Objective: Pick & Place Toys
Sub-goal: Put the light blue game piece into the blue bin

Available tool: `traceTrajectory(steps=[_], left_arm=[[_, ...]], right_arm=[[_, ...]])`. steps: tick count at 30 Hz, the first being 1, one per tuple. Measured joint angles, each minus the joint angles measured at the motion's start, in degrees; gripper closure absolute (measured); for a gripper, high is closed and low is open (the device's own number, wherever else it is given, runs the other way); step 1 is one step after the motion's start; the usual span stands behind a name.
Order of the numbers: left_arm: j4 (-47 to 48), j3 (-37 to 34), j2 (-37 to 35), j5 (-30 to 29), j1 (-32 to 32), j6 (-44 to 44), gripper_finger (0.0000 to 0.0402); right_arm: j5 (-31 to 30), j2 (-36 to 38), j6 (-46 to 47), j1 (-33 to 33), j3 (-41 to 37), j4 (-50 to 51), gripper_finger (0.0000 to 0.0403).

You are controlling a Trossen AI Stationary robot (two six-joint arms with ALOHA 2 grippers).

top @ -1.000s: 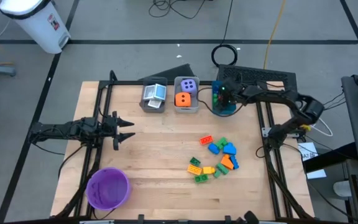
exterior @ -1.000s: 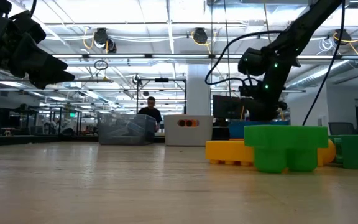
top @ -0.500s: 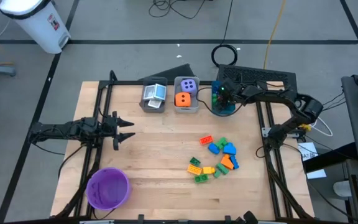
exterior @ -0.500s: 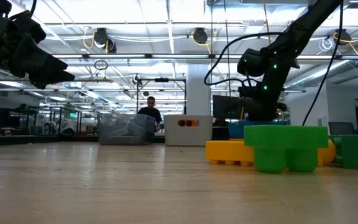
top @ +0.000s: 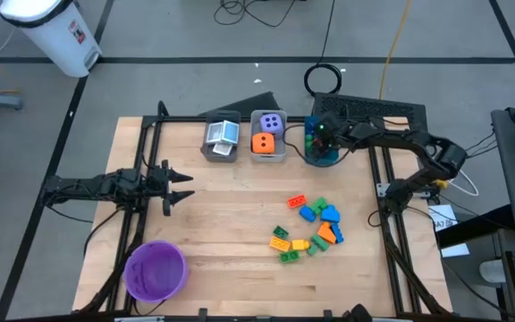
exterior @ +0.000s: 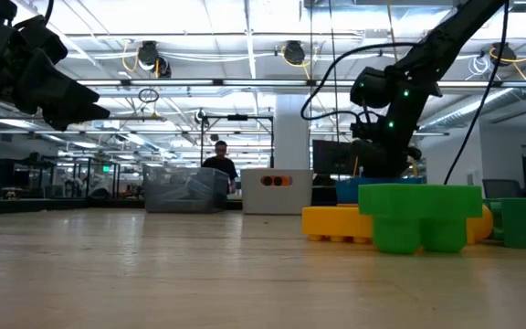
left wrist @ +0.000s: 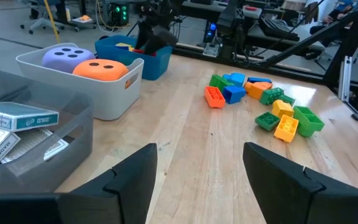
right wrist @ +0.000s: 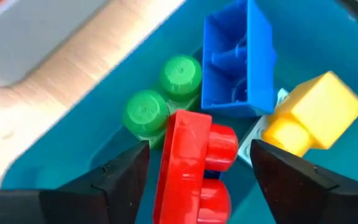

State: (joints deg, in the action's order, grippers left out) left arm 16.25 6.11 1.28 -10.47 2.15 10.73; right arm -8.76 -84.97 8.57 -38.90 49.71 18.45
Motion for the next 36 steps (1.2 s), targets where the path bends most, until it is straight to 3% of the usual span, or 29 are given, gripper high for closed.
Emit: traceTrajectory(steps=[7,12,18,30,36], left_arm=[[0.0,0.0,0.0,0.0,0.0,0.0,0.0155],[0.0,0.0,0.0,0.0,0.0,0.0,0.0156],[0.0,0.0,0.0,0.0,0.0,0.0,0.0156],[0.0,0.0,0.0,0.0,0.0,0.0,0.0156],[0.0,0.0,0.0,0.0,0.0,0.0,0.0156]], right_arm=[[0.1,6.9,-0.3,1.3,0.0,0.4,0.0122],[6.4,11.4,-0.3,5.3,0.0,-0.3,0.0122],[12.1,14.6,-0.3,13.2,0.0,-2.1,0.0122],[12.1,15.1,-5.1,32.1,0.0,-4.6,0.0122],[11.6,15.1,-4.6,39.0,0.0,3.8,0.0122]])
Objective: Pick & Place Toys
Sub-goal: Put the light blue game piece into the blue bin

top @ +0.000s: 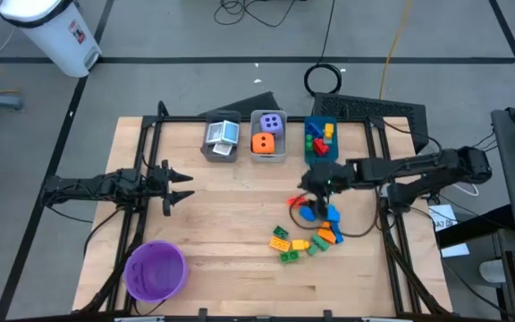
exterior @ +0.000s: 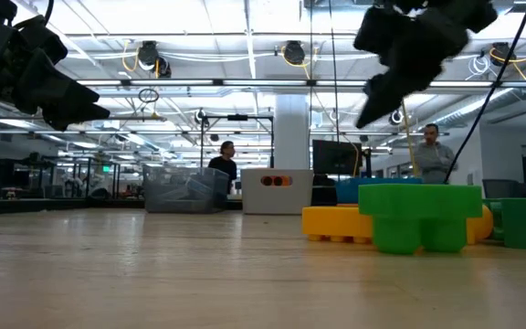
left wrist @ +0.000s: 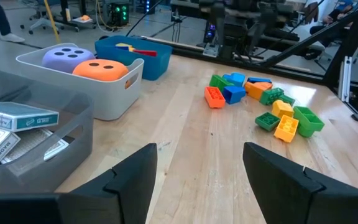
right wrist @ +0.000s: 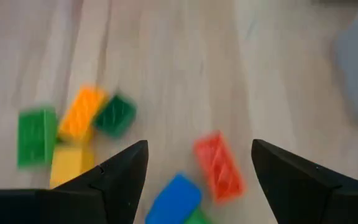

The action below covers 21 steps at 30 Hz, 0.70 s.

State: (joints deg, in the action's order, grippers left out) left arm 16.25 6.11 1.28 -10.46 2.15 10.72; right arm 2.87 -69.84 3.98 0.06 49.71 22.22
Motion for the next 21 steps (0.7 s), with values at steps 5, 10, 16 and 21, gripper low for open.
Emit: traceTrajectory(steps=[5,10,16,21], left_arm=[[0.0,0.0,0.0,0.0,0.0,0.0,0.0156],[0.0,0.0,0.0,0.0,0.0,0.0,0.0156],[0.0,0.0,0.0,0.0,0.0,0.0,0.0155],[0.0,0.0,0.0,0.0,0.0,0.0,0.0156]], right_arm=[[-7.2,0.0,6.3,3.7,0.0,14.2,0.0117],[-10.1,0.0,13.1,6.6,0.0,24.4,0.0095],[-8.6,0.0,17.3,10.5,-2.2,23.4,0.0086],[-8.6,0.0,18.4,11.0,-7.7,22.0,0.0085]])
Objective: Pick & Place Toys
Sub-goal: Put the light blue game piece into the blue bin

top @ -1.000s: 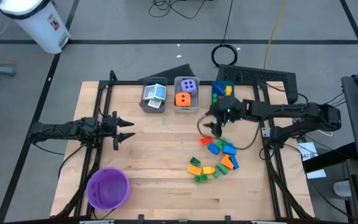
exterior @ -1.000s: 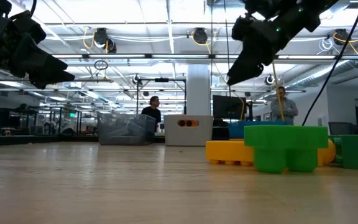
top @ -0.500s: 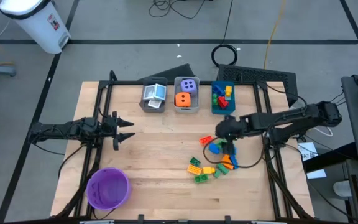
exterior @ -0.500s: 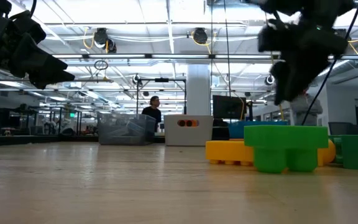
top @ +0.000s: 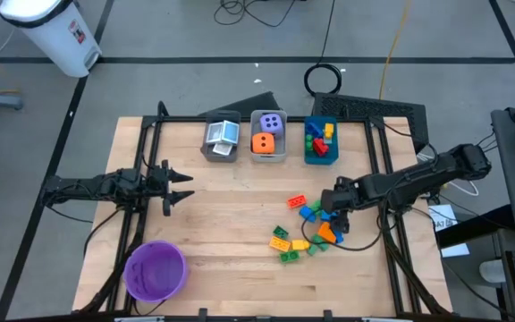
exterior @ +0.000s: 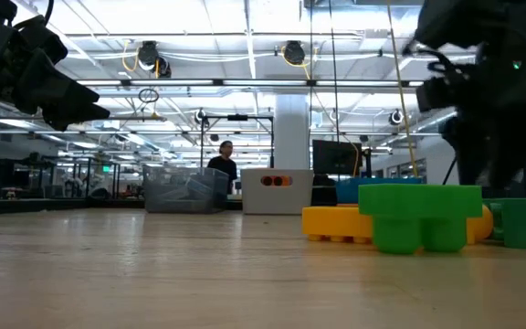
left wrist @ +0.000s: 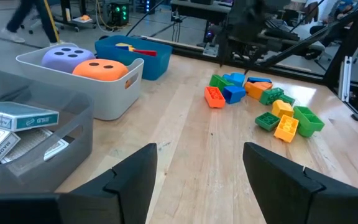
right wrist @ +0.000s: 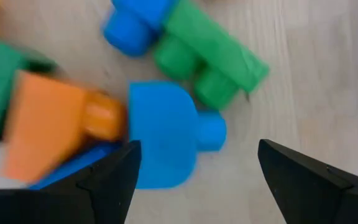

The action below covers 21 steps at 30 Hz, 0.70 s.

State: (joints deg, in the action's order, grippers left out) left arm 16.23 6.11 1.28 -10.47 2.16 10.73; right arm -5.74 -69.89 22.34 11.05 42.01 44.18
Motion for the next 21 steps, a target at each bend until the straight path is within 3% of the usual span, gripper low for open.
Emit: traceTrajectory(steps=[10,21], left_arm=[[0.0,0.0,0.0,0.0,0.0,0.0,0.0156],[0.0,0.0,0.0,0.0,0.0,0.0,0.0156]], right_arm=[[2.8,0.7,1.1,0.0,-1.1,-1.0,0.0085],[3.0,-1.0,0.8,0.0,-6.0,-10.6,0.0085]])
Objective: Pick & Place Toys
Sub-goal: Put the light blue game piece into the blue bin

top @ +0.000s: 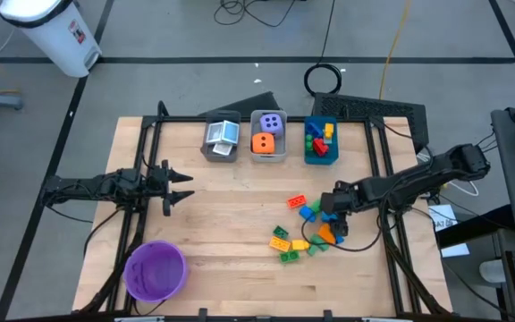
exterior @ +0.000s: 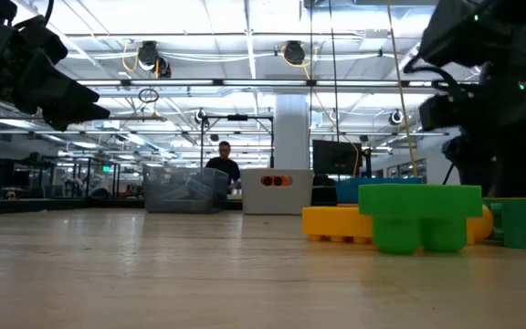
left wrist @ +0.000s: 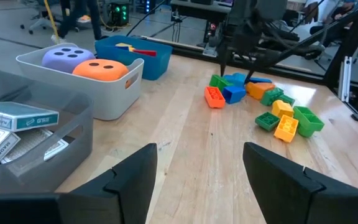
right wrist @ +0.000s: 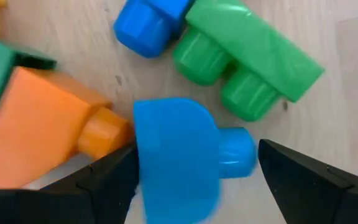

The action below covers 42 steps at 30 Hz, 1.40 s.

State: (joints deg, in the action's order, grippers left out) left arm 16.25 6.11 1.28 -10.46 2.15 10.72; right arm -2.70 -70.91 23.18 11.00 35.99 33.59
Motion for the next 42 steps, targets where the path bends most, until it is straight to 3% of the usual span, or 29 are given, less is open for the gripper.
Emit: traceTrajectory(steps=[8,24,34,42], left_arm=[[0.0,0.0,0.0,0.0,0.0,0.0,0.0155],[0.0,0.0,0.0,0.0,0.0,0.0,0.0156],[0.0,0.0,0.0,0.0,0.0,0.0,0.0156],[0.0,0.0,0.0,0.0,0.0,0.0,0.0156]], right_arm=[[-0.3,0.0,0.0,0.0,-3.4,-2.5,0.0099],[-0.5,0.0,-1.8,-0.1,-3.4,-2.1,0.0245],[-0.5,2.4,-1.6,-0.2,-3.4,-2.0,0.0228],[-0.5,8.8,-1.2,-0.2,-3.4,-2.1,0.0251]])
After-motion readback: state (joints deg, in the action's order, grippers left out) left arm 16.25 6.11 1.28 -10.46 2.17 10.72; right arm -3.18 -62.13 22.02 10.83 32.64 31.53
